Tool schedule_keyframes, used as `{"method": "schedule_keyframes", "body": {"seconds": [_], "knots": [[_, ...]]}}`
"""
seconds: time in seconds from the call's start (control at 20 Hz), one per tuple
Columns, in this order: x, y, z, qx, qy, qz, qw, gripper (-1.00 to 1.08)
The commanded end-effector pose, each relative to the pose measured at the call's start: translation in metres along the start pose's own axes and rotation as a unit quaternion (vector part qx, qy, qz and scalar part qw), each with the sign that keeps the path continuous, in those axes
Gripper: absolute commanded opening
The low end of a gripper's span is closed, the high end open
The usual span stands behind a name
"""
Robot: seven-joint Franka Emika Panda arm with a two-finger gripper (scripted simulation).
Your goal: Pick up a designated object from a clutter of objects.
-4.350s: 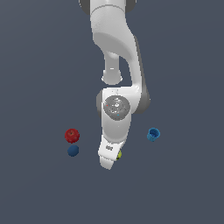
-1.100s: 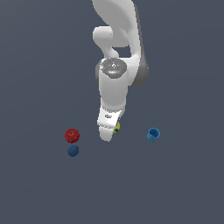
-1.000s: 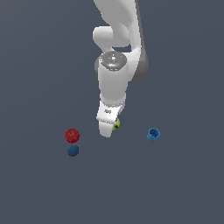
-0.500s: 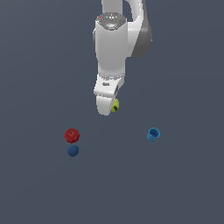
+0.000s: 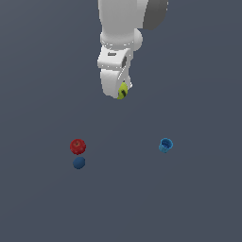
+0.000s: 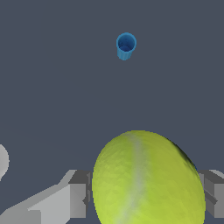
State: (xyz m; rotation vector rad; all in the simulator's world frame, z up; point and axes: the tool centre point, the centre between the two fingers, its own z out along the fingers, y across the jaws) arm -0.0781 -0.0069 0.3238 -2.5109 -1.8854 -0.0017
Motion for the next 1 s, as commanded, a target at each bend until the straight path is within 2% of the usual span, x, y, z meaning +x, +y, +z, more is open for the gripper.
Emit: {"method": "schedule_keyframes", "body": {"seconds": [0.0, 0.5, 0.95], "knots": [[-0.005, -0.012, -0.020, 0.000, 0.001, 0.000, 1.0000, -1.00], [-0.019, -0.043, -0.077, 0.000, 0.000, 0.000, 1.0000, -1.00], [-0.024, -0.051, -0.094, 0.000, -0.001, 0.001, 1.0000, -1.00]]}}
